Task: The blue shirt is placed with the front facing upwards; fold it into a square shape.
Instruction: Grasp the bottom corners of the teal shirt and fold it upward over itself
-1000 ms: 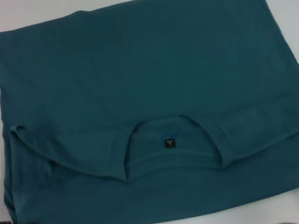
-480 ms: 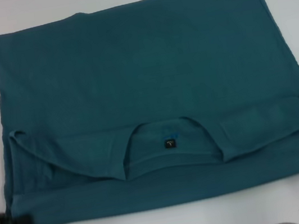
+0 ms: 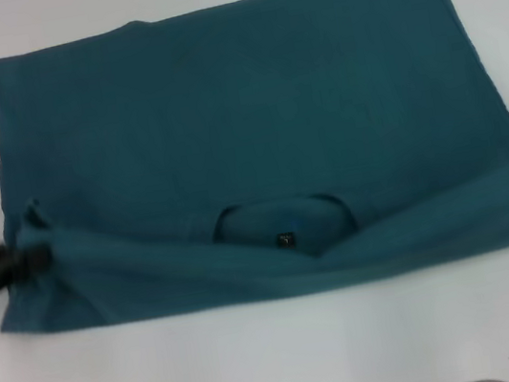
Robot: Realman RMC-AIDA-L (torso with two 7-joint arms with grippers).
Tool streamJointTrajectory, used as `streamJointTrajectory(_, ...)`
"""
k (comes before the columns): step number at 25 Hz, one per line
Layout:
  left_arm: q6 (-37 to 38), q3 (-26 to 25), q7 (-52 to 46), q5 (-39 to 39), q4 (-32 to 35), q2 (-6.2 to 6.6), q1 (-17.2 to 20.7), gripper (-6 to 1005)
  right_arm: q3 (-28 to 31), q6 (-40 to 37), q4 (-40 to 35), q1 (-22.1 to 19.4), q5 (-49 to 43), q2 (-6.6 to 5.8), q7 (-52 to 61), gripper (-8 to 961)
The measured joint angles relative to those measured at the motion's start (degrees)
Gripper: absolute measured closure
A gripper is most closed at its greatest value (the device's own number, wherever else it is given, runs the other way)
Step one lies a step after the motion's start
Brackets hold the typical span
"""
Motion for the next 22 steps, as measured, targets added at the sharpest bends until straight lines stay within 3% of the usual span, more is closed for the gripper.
streamJointTrajectory(6, -9.5, 0.5, -4.9, 0.2, 1.9, 0.18, -6.0, 958, -0.7, -6.9, -1.0, 5.8, -0.2, 0.07, 3.4, 914)
streamJointTrajectory(14, -20.5, 1.8, -8.2, 0.2, 6.3, 0.81, -12.7, 958, -3.3, -18.5, -2.5, 10.3, -0.1, 0.92, 5.9, 915)
streamJointTrajectory(22, -30.5, 3.4, -10.1, 0.3, 10.1, 0.86, -16.3, 959, -5.3, -29.3, -7.0, 15.5, 0.0, 0.90, 5.6, 916)
